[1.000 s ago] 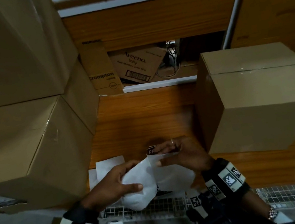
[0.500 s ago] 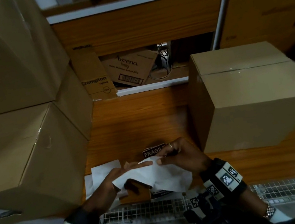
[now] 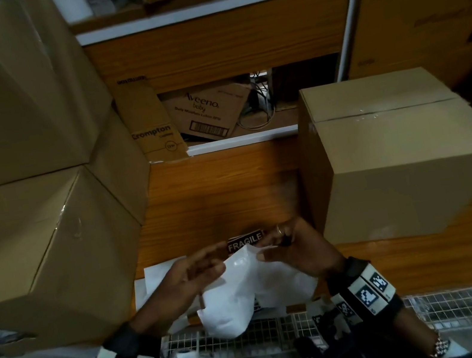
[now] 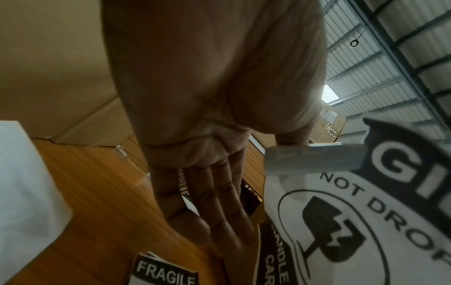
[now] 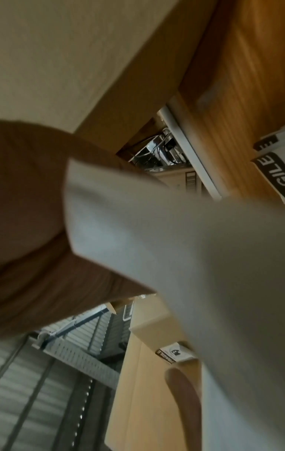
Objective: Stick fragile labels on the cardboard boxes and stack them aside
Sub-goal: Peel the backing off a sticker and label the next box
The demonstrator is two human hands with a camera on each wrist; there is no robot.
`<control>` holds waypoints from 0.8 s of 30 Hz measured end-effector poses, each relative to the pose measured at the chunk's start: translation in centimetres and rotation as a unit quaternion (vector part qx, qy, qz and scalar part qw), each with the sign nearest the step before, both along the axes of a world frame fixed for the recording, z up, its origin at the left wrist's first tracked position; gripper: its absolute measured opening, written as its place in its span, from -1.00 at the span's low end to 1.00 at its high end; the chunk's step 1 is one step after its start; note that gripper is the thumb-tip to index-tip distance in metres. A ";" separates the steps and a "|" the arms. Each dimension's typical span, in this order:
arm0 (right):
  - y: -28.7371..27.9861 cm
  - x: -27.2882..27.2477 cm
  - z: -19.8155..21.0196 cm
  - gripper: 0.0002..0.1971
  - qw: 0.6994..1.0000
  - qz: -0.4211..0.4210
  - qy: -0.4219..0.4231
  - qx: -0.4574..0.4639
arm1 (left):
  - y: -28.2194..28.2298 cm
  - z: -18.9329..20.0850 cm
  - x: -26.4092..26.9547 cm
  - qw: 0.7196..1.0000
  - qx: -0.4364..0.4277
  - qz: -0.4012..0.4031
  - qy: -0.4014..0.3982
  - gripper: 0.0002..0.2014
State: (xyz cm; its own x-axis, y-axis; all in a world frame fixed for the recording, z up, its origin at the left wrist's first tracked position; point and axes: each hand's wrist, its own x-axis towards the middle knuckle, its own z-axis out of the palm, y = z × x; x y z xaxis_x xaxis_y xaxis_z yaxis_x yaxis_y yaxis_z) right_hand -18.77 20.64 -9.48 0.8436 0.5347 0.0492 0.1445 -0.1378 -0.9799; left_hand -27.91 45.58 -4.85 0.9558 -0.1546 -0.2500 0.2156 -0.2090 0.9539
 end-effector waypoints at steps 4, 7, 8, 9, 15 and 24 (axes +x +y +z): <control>0.0 -0.8 0.3 -0.82 0.998 -0.021 -0.030 -0.054 | -0.2 1.5 0.7 0.999 0.039 -0.012 0.010 -0.63; -0.1 -1.5 0.7 -0.83 0.996 -0.029 -0.066 -0.054 | -0.3 2.2 1.2 0.999 0.020 -0.019 0.036 -0.44; -0.2 -1.6 0.8 -0.83 0.995 -0.028 -0.078 -0.055 | -0.4 2.4 1.3 0.998 0.025 -0.013 0.050 -0.34; -0.2 -1.8 1.0 -0.83 0.994 -0.027 -0.085 -0.056 | -0.7 2.6 1.5 0.998 0.032 -0.007 0.058 -0.31; -0.2 -2.8 1.2 -0.93 0.995 -0.020 -0.090 -0.047 | -3.3 0.7 2.0 0.995 0.092 -0.028 -0.034 -0.80; -0.4 -3.7 1.3 -0.90 0.989 -0.091 0.084 0.086 | -4.4 -0.5 1.2 0.998 0.022 0.030 -0.059 -0.82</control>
State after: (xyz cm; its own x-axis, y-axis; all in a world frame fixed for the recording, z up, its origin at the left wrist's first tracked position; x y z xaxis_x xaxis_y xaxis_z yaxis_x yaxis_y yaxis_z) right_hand -22.45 20.25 -8.19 0.9290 0.3694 -0.0228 -0.0343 0.0247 -0.9991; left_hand -26.73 41.14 -5.31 0.9861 -0.0886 -0.1402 0.1154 -0.2406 0.9637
